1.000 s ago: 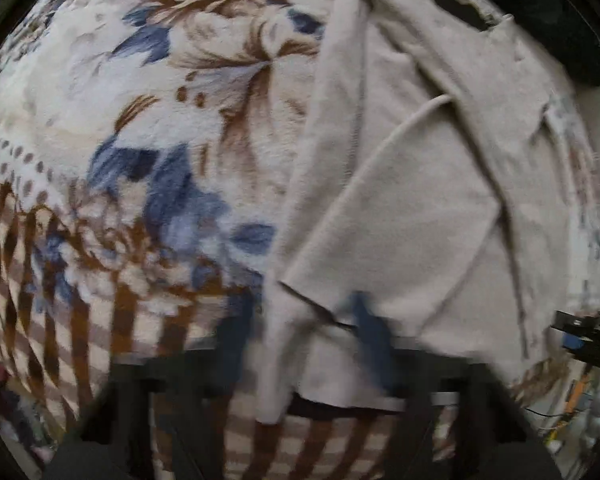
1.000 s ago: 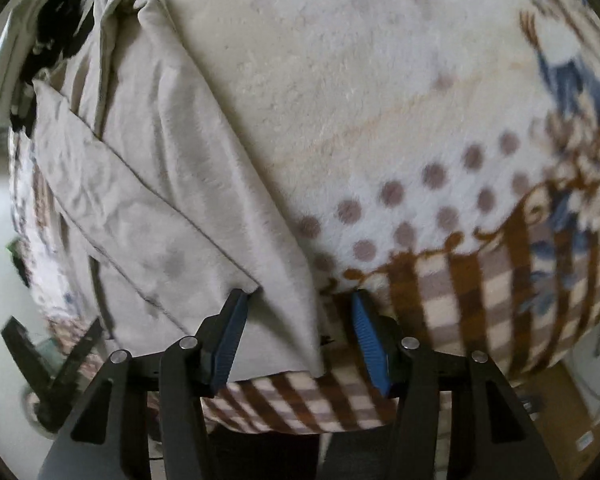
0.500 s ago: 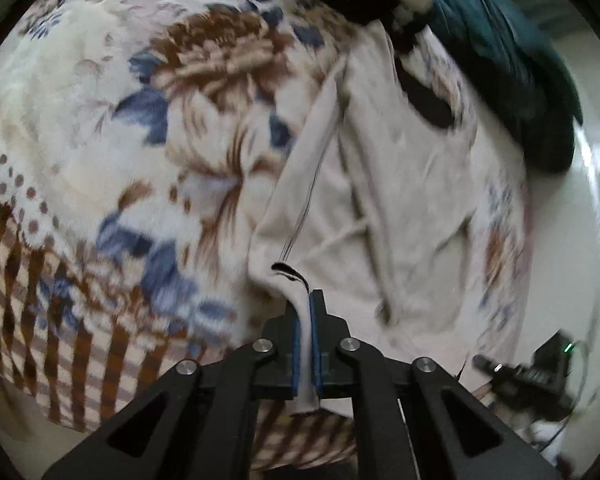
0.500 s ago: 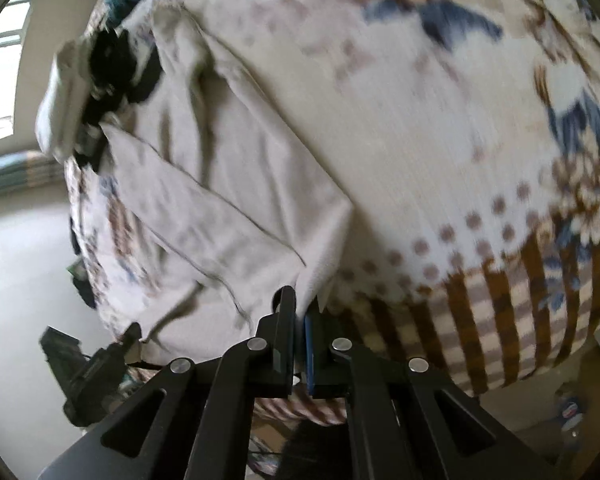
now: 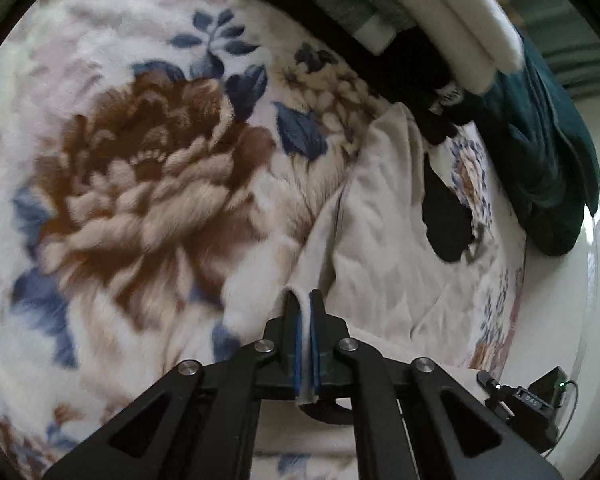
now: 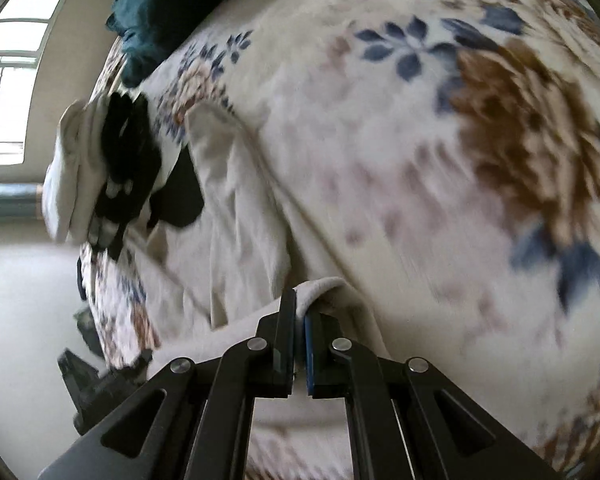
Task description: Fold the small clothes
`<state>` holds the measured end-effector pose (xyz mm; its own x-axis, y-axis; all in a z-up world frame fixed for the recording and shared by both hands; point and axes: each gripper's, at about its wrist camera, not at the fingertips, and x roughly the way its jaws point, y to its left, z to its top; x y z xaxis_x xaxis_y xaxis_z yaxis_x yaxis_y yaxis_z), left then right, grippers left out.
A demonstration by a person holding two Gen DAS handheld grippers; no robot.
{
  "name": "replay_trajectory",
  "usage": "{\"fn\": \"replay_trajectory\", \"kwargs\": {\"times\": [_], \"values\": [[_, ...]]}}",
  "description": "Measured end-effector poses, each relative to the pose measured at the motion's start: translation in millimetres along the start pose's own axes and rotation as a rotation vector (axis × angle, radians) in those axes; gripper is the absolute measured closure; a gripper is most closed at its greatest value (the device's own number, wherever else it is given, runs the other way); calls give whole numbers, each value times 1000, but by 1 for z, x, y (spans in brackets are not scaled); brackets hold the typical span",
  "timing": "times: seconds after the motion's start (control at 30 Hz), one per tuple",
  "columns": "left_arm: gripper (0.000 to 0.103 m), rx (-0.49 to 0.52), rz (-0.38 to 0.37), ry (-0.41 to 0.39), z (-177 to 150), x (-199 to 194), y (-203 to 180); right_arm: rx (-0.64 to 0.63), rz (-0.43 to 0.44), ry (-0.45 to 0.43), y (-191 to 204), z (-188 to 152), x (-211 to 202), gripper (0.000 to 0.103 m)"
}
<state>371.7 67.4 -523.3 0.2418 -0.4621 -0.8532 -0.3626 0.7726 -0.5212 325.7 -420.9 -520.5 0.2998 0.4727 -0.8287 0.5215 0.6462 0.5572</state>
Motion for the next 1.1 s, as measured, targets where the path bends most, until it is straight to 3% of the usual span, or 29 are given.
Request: {"fn": "replay_trajectory", "kwargs": {"times": [0.07, 0.13, 0.17, 0.2, 0.23, 0.27, 0.3, 0.43, 0.63, 0.7, 0.8, 0.87, 0.97, 1.0, 1.1], "values": [[99, -77, -71, 23, 8, 6, 13, 24, 31, -4, 5, 6, 9, 96], [98, -134, -137, 21, 13, 3, 25, 37, 61, -32, 7, 9, 7, 82], [94, -151, -153, 8, 15, -1, 30, 44, 67, -47, 6, 9, 2, 74], [84, -164, -157, -5, 16, -6, 35, 50, 65, -58, 4, 8, -4, 59], [77, -172, -172, -19, 16, -12, 38, 51, 64, -64, 2, 7, -8, 56], [65, -176, -186, -35, 15, -18, 41, 42, 54, -69, 0, 5, -14, 56], [62, -167, -178, -49, 14, -24, 41, 29, 35, -70, -1, 3, -17, 56], [61, -4, -82, -66, 5, -39, 26, -66, -85, -61, 3, -4, -20, 56], [61, 282, 84, -4, -18, -23, -1, -348, -218, -27, 43, -7, 3, 56], [61, 306, 105, 2, -23, -23, -2, -457, -256, -24, 65, -11, 8, 56], [61, 302, 130, -16, -28, -33, 0, -629, -244, 36, 100, -25, 18, 56], [61, 295, 148, -40, -30, -39, 0, -637, -241, 59, 111, -27, 26, 56], [61, 262, 159, -61, -32, -46, 2, -623, -313, 126, 116, -25, 57, 56], [61, 259, 171, -68, -33, -50, 4, -621, -345, 144, 115, -25, 69, 57], [61, 258, 198, -85, -35, -59, 6, -602, -400, 131, 112, -23, 83, 100]]}}
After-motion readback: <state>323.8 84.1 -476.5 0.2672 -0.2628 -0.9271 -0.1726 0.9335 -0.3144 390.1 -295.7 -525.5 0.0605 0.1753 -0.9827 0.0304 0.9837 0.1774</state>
